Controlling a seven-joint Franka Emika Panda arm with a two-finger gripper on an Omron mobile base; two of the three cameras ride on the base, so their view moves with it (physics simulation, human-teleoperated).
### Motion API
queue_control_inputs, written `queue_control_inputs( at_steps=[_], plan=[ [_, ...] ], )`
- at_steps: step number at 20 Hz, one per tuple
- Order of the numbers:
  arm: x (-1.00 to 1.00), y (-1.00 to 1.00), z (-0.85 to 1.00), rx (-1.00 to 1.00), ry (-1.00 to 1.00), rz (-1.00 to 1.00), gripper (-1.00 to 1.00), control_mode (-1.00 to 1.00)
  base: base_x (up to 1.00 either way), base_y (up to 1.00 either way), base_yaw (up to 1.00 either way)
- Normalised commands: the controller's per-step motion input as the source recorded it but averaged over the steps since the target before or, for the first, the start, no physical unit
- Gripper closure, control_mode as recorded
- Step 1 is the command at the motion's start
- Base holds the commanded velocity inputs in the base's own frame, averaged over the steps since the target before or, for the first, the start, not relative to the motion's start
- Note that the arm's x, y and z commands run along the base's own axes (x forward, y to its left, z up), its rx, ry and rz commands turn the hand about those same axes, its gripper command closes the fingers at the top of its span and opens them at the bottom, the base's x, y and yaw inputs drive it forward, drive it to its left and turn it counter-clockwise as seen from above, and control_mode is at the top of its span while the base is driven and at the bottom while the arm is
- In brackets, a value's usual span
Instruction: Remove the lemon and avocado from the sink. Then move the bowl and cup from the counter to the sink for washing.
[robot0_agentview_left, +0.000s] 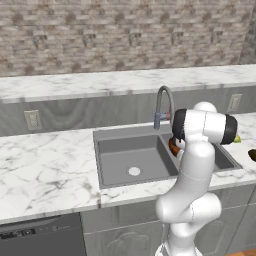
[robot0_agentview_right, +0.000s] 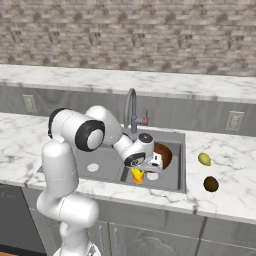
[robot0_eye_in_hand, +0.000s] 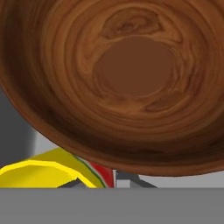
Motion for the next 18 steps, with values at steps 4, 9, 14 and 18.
queue_control_inputs(
  at_steps=[4,9,14,18],
  plan=[
    [0.05,0.0,-0.12,0.0,0.0,-0.05,1.0,-1.0,0.0,0.0,0.0],
    [0.06,0.0,-0.1,0.0,0.0,-0.05,1.0,-1.0,0.0,0.0,0.0],
    [0.05,0.0,-0.08,0.0,0.0,-0.05,1.0,-1.0,0.0,0.0,0.0],
    [0.05,0.0,-0.06,0.0,0.0,-0.04,1.0,-1.0,0.0,0.0,0.0]
  ],
)
